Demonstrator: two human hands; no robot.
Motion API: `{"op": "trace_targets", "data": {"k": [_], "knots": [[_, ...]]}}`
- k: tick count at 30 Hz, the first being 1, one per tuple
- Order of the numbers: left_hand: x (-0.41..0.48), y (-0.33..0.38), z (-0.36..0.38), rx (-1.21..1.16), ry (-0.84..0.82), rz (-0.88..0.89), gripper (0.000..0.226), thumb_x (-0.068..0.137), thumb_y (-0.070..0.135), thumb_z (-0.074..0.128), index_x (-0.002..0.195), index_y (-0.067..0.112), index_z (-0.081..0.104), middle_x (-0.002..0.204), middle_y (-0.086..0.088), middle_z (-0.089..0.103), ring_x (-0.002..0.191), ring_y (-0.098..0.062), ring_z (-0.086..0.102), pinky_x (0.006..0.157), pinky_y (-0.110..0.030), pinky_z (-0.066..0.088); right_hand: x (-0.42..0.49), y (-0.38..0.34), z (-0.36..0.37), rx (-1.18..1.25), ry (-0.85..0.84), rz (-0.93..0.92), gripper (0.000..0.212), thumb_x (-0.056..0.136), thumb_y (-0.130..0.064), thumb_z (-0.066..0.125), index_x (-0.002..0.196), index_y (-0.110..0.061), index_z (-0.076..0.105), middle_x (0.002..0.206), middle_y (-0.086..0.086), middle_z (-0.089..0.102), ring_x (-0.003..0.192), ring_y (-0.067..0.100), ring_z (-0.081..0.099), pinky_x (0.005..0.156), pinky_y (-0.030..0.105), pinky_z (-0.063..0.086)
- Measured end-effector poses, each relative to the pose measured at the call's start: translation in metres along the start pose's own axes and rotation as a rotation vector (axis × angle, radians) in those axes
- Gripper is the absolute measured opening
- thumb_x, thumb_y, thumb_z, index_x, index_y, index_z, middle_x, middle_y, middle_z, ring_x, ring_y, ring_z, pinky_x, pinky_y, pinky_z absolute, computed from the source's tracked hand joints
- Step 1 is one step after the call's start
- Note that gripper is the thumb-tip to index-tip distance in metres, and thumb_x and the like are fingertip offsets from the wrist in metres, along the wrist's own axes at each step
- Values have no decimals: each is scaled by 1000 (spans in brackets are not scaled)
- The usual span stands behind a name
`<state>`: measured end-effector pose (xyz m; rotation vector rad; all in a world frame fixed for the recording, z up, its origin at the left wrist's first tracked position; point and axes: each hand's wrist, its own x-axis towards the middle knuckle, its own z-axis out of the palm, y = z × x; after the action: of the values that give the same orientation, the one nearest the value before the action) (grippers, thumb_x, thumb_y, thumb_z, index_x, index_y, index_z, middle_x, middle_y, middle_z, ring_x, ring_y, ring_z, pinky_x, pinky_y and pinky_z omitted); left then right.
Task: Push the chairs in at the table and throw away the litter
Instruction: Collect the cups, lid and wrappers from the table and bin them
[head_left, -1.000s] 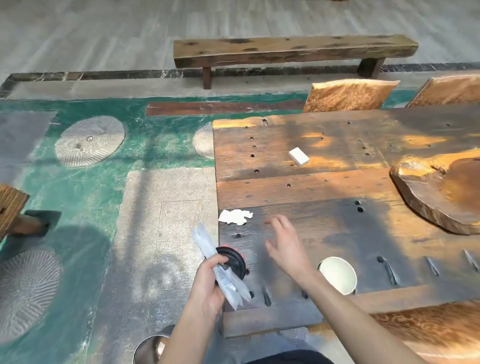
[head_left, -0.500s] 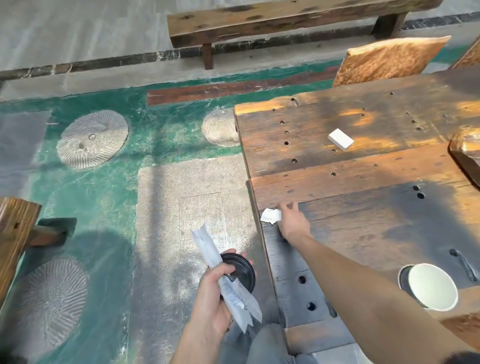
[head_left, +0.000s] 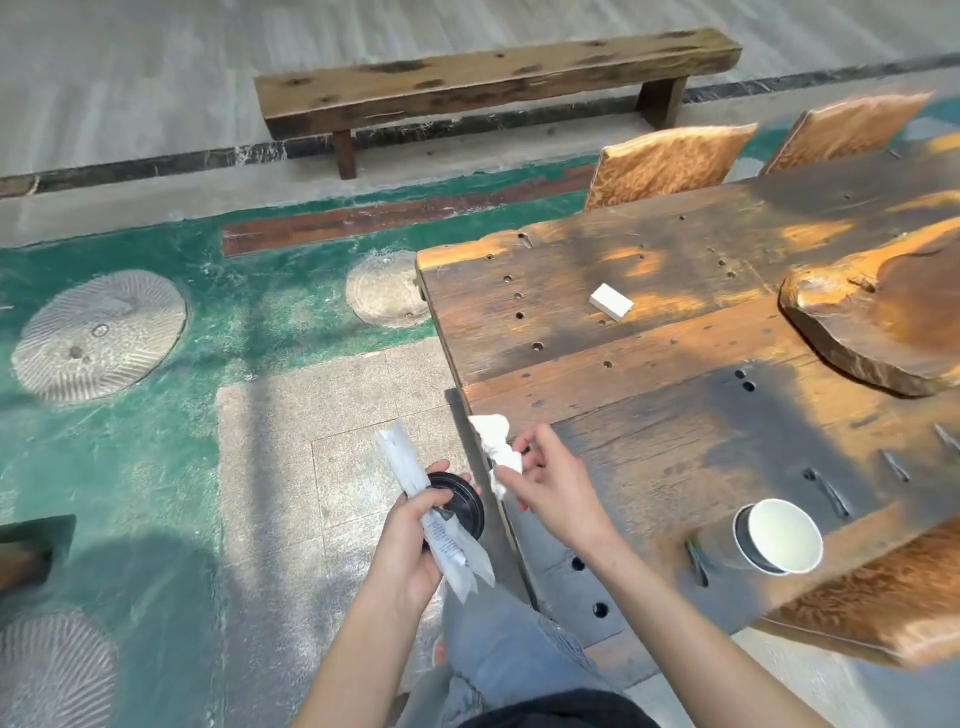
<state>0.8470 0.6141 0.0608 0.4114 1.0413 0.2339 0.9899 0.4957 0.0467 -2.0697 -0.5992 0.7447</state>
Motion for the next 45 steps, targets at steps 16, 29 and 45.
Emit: {"op": "trace_targets", "data": {"k": [16, 29, 45], "knots": [[86, 75, 64, 167, -93, -16, 39, 79, -3, 76, 114, 3, 58, 97, -26, 70, 85, -38, 73, 67, -41, 63, 88, -34, 34, -161, -20, -56, 17, 92, -38, 61, 95, -24, 71, 84, -6, 58, 74, 8, 55, 70, 27, 46], [187, 160, 154, 288, -10, 18, 32, 78, -19, 49, 102, 1, 57, 72, -21, 66, 62, -30, 61, 63, -40, 48, 217, -67, -15, 345, 24, 188, 22, 88, -8, 69, 101, -25, 73, 79, 1, 73, 61, 15, 64, 69, 30, 52], [306, 232, 263, 483, -167, -200, 82, 54, -6, 66, 134, -4, 49, 93, -26, 64, 77, -36, 67, 64, -45, 60, 396, 53, -125, -312, 410, 600, 57, 81, -14, 67, 135, -9, 47, 134, 17, 48, 120, 40, 52, 99, 42, 45]]}}
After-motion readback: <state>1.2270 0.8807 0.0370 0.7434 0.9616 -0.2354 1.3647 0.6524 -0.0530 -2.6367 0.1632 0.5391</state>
